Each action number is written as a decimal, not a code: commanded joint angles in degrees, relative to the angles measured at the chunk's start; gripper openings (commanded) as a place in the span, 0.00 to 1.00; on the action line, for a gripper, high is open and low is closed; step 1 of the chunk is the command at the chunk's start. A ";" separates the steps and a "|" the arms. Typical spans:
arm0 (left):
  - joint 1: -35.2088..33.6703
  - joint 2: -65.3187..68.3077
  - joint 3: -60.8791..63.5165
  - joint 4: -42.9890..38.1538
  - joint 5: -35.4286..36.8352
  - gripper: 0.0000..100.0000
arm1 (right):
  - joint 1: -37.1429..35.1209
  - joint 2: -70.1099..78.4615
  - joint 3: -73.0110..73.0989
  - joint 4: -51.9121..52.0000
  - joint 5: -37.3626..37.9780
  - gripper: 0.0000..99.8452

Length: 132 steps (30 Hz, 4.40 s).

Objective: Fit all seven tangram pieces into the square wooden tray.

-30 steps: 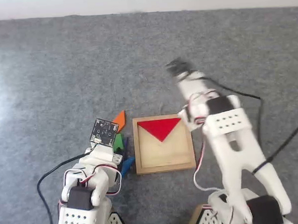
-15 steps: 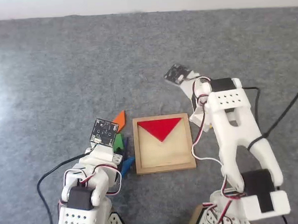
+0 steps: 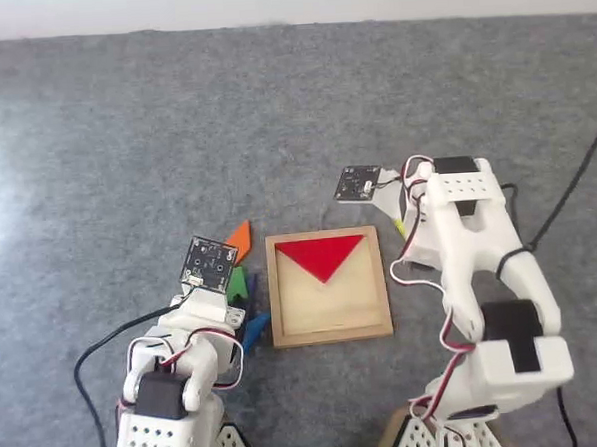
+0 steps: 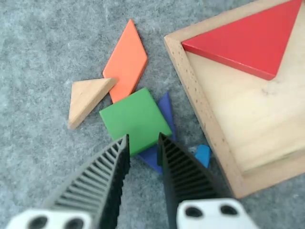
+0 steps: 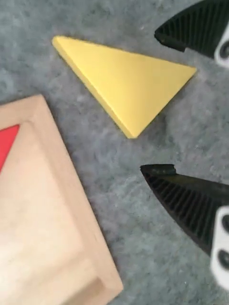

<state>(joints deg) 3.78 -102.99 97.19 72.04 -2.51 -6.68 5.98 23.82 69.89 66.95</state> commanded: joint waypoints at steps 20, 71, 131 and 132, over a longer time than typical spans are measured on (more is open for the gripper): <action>0.09 -1.23 -0.75 0.26 -0.09 0.09 | 5.05 5.85 -1.93 -8.92 0.44 0.37; 0.09 -1.23 -0.75 0.26 -0.09 0.09 | -20.79 -35.74 10.90 10.33 -8.44 0.15; 0.09 -1.23 -0.75 0.26 -0.09 0.09 | -4.97 16.31 -21.19 -4.44 -20.31 0.38; 0.09 -1.23 -0.75 0.26 -0.09 0.09 | -5.49 16.31 -20.57 -4.44 -20.22 0.38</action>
<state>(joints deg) 3.78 -102.99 97.19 72.04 -2.51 -10.64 24.09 2.81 66.55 47.43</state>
